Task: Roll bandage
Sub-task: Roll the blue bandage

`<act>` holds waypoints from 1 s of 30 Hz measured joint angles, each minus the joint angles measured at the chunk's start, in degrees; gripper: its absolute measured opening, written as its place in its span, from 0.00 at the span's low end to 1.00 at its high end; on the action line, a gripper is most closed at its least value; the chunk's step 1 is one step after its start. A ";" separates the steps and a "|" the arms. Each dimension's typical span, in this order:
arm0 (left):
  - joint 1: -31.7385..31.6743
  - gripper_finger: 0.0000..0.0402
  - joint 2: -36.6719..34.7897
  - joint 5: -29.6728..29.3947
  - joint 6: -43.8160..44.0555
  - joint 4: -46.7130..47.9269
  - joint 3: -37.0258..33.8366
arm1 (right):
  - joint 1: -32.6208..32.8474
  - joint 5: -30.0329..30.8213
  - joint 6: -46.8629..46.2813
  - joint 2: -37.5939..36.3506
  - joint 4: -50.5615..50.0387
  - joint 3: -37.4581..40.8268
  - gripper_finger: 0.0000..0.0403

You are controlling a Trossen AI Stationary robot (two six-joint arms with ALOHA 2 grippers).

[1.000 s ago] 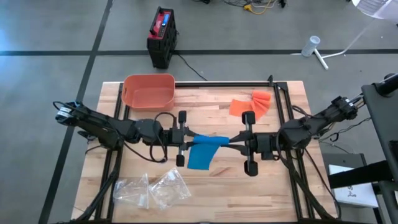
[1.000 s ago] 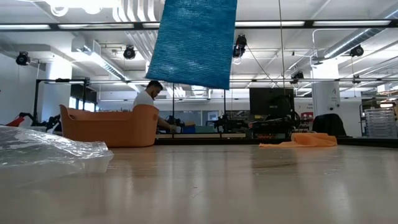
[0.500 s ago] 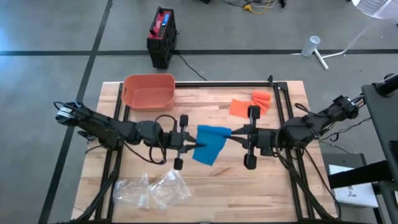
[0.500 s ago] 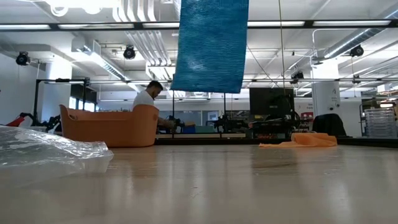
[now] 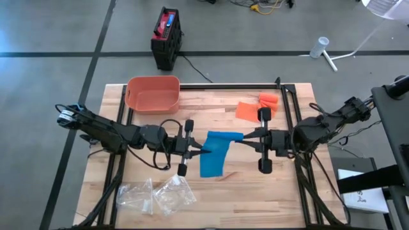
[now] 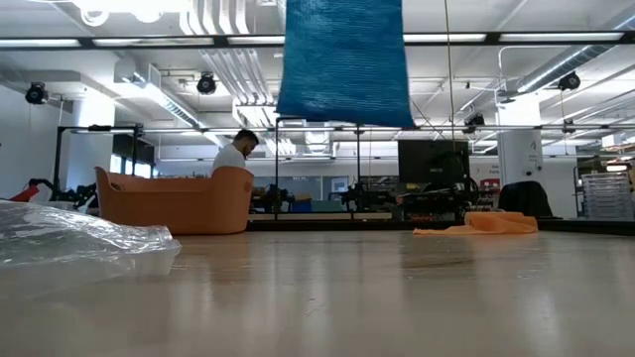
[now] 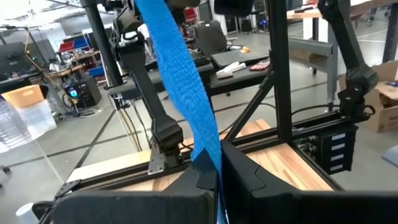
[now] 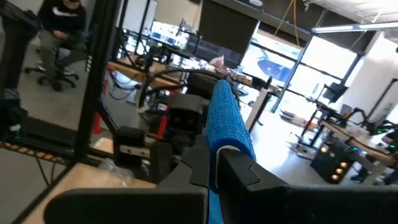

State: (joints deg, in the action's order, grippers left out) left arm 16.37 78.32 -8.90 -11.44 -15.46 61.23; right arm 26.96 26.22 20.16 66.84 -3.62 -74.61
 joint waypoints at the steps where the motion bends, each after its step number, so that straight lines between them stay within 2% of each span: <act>1: 0.06 0.00 0.00 0.37 0.00 0.00 0.00 | -0.09 0.45 0.47 -0.35 -0.82 0.00 0.01; 10: 0.61 0.00 0.00 4.39 0.00 -1.81 0.00 | -0.54 0.83 4.98 -0.43 -2.19 0.00 0.01; 18: 0.95 0.00 0.02 13.05 0.67 -6.78 0.00 | -2.42 0.90 9.67 0.83 -2.49 0.00 0.01; 30: 1.21 0.00 0.02 14.48 2.75 -14.64 0.00 | -6.40 1.27 10.56 2.73 -4.03 0.04 0.01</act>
State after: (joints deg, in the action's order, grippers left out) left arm 17.58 78.35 5.58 -8.69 -30.11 61.23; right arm 20.56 27.49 30.72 69.58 -7.65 -74.56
